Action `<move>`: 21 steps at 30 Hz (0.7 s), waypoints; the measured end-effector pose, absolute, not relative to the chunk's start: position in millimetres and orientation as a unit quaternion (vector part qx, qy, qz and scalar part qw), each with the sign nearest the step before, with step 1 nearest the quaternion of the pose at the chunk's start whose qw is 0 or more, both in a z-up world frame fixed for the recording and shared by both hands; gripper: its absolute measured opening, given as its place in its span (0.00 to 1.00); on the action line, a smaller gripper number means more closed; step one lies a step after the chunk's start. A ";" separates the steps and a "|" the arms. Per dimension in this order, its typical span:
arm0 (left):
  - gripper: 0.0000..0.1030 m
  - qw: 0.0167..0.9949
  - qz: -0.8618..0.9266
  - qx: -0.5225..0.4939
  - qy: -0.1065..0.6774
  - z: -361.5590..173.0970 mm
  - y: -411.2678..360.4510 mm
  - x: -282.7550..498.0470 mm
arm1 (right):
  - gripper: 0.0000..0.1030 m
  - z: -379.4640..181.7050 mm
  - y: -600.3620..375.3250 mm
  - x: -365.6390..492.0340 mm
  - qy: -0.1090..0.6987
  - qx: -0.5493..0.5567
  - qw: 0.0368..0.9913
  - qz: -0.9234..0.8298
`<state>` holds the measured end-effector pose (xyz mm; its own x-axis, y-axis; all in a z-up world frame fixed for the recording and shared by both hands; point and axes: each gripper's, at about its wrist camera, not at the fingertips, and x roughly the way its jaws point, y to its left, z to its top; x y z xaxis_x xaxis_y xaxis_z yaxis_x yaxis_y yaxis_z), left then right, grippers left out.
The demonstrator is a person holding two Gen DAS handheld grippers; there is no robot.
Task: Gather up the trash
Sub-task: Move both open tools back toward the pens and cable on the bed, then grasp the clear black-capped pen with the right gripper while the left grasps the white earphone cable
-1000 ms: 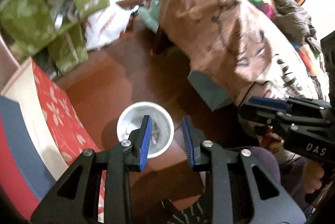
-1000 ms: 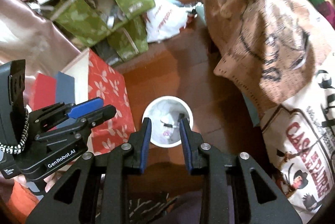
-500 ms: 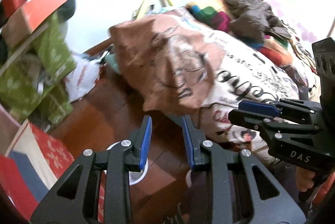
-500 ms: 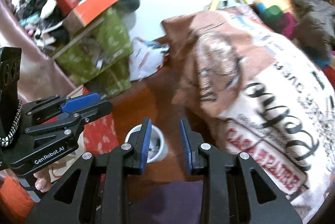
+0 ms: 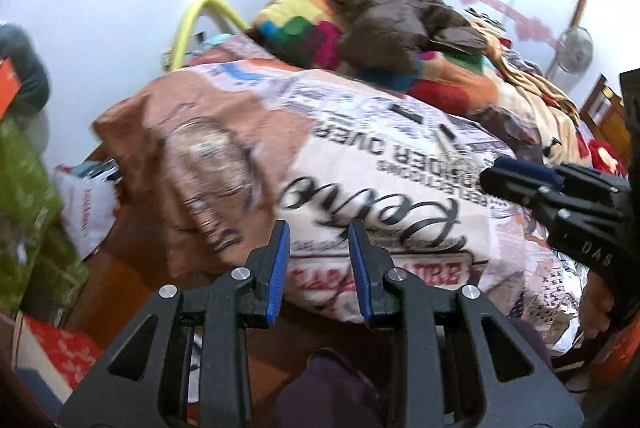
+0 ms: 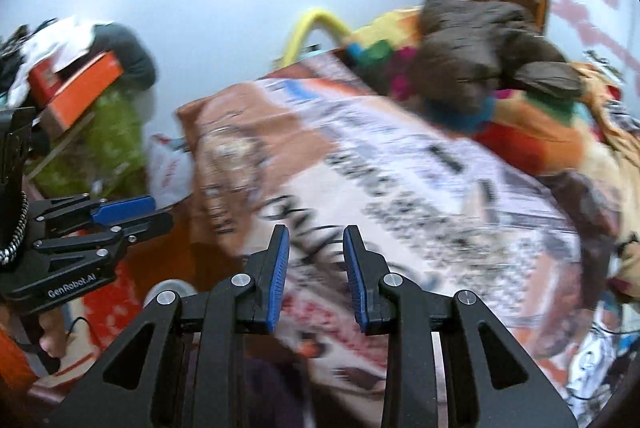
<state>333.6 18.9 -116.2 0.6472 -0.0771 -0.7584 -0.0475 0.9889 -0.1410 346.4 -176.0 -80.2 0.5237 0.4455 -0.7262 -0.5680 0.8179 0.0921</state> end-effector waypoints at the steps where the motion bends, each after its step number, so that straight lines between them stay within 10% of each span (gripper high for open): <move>1: 0.28 0.904 -0.015 -0.072 0.421 -116.7 10.8 341.8 | 0.25 -79.7 -185.7 351.1 0.390 -0.078 0.873 0.282; 21: 0.28 0.864 -0.119 -0.035 0.489 -184.4 -116.9 483.6 | 0.25 -153.9 -321.4 457.4 0.463 -0.009 0.872 0.158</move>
<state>483.6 -116.9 -184.4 0.4944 -0.2395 -0.8356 0.1703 0.9694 -0.1771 457.4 -321.4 -153.9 0.5213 0.2670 -0.8105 -0.2836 0.9500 0.1305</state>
